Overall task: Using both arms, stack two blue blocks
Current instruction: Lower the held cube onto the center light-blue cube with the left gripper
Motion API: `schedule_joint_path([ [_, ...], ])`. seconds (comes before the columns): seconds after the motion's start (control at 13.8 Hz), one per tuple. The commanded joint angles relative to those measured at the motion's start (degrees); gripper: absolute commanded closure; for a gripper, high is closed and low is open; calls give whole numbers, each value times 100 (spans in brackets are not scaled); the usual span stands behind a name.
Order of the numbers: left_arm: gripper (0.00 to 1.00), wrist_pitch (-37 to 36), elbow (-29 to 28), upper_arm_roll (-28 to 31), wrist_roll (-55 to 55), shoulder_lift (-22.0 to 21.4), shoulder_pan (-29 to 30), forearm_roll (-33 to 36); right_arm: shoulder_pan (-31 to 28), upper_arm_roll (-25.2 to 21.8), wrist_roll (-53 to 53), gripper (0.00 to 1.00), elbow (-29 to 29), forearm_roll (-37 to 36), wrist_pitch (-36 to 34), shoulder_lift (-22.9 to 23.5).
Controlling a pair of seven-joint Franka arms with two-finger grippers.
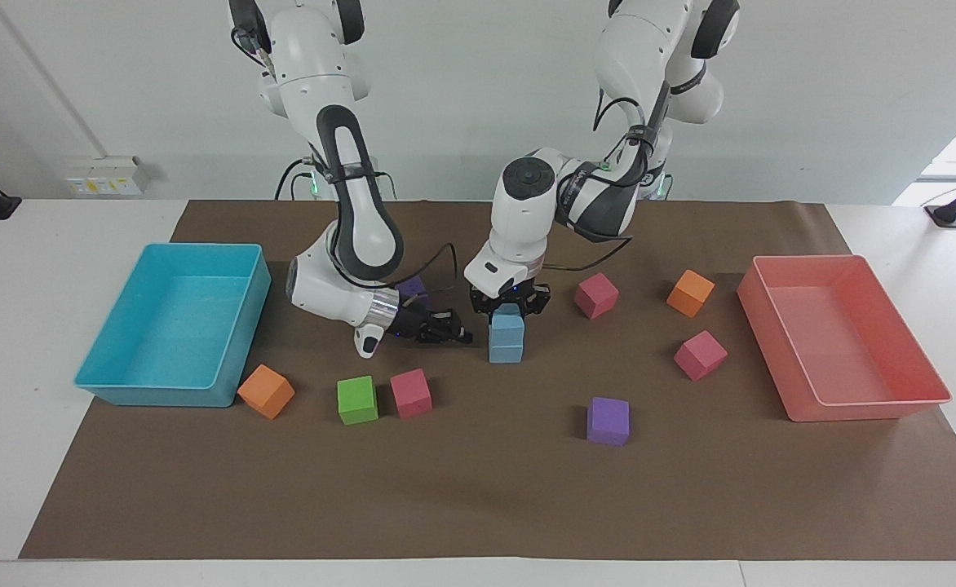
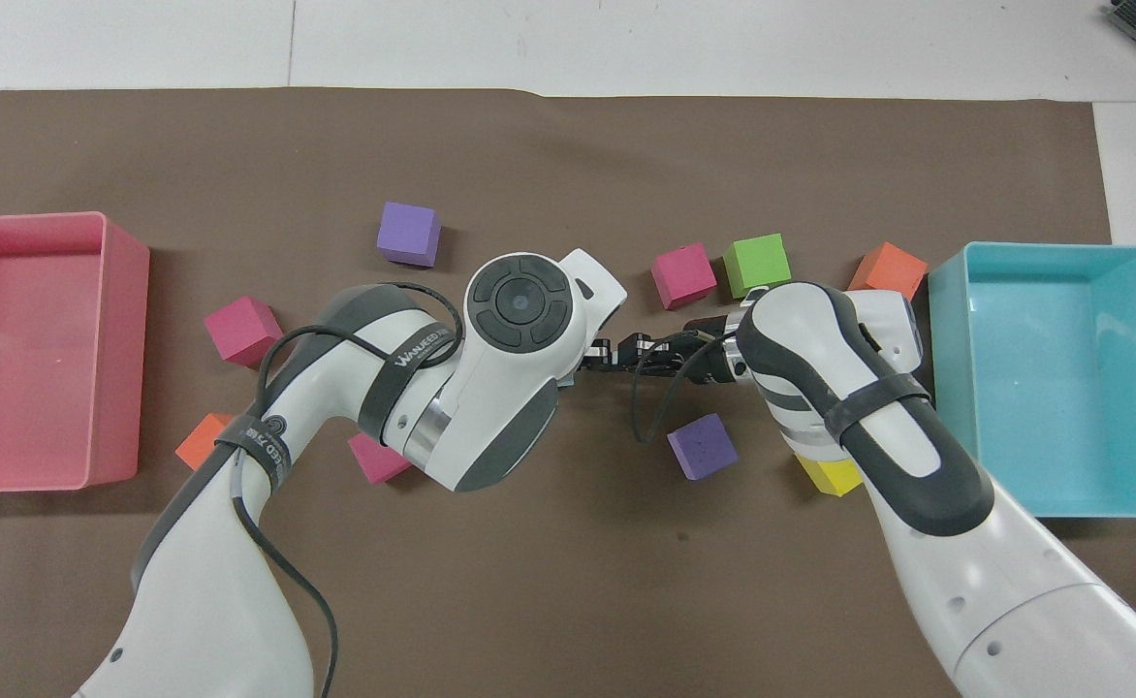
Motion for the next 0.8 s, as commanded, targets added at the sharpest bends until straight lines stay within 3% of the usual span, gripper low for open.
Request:
schedule_joint_path([
  [0.0,92,-141,92,103,-92,12,-119,120,20,11,70,100,-64,145,109,-52],
  [0.51,88,-97,92,103,-92,12,-102,120,20,11,70,100,-64,136,109,-52],
  [0.72,74,-27,92,103,-92,12,-93,111,20,11,70,100,-64,136,109,-52],
])
